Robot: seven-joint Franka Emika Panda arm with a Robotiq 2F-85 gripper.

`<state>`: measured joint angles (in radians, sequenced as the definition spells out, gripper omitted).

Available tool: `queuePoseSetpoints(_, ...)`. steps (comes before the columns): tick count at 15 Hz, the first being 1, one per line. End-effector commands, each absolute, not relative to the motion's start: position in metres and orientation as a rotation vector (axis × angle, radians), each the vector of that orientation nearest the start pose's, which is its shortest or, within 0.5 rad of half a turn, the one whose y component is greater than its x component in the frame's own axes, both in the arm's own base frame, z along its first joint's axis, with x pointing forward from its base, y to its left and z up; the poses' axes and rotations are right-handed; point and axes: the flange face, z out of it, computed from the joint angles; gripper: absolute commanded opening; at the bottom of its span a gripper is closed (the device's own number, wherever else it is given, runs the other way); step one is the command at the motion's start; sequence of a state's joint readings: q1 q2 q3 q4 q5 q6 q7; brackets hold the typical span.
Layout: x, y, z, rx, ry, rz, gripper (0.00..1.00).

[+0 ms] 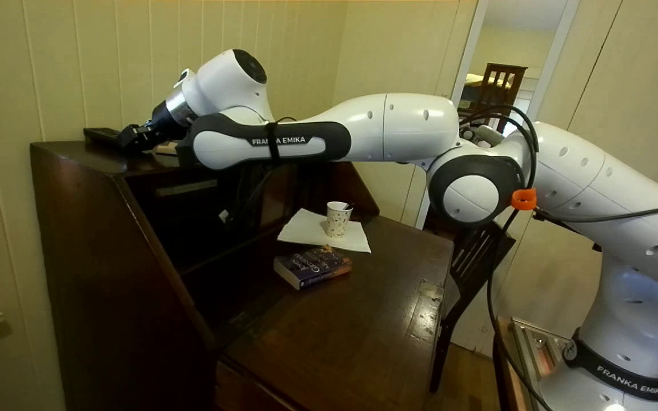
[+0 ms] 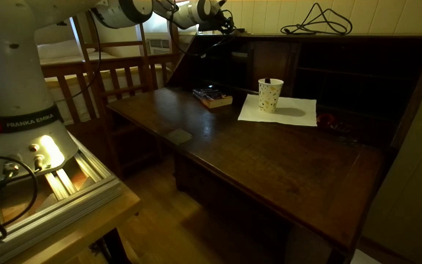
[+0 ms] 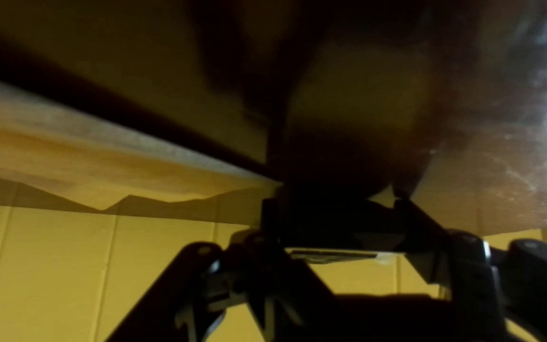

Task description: Move the remote control to the bottom shelf on the far right.

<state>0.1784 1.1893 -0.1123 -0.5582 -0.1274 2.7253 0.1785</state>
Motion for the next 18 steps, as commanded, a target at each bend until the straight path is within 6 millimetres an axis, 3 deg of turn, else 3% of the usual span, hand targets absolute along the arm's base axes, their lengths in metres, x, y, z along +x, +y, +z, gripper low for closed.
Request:
queuePoseSetpoints(1, 0.845, 0.127, 0.407, -2.82, -0.092, -1.545, 0.37)
queuePoseSetpoints(5, 0.842, 0.12, 0.423, -2.859, -0.061, -1.488, 0.37)
queuePoseSetpoints(12, 0.832, 0.116, 0.485, -2.783, 0.011, -1.533, 0.37)
queuePoseSetpoints(14, 0.828, 0.105, 0.502, -2.801, 0.105, -1.559, 0.37)
queuePoseSetpoints(18, 0.82, 0.071, 0.53, -2.792, 0.475, -1.685, 0.37)
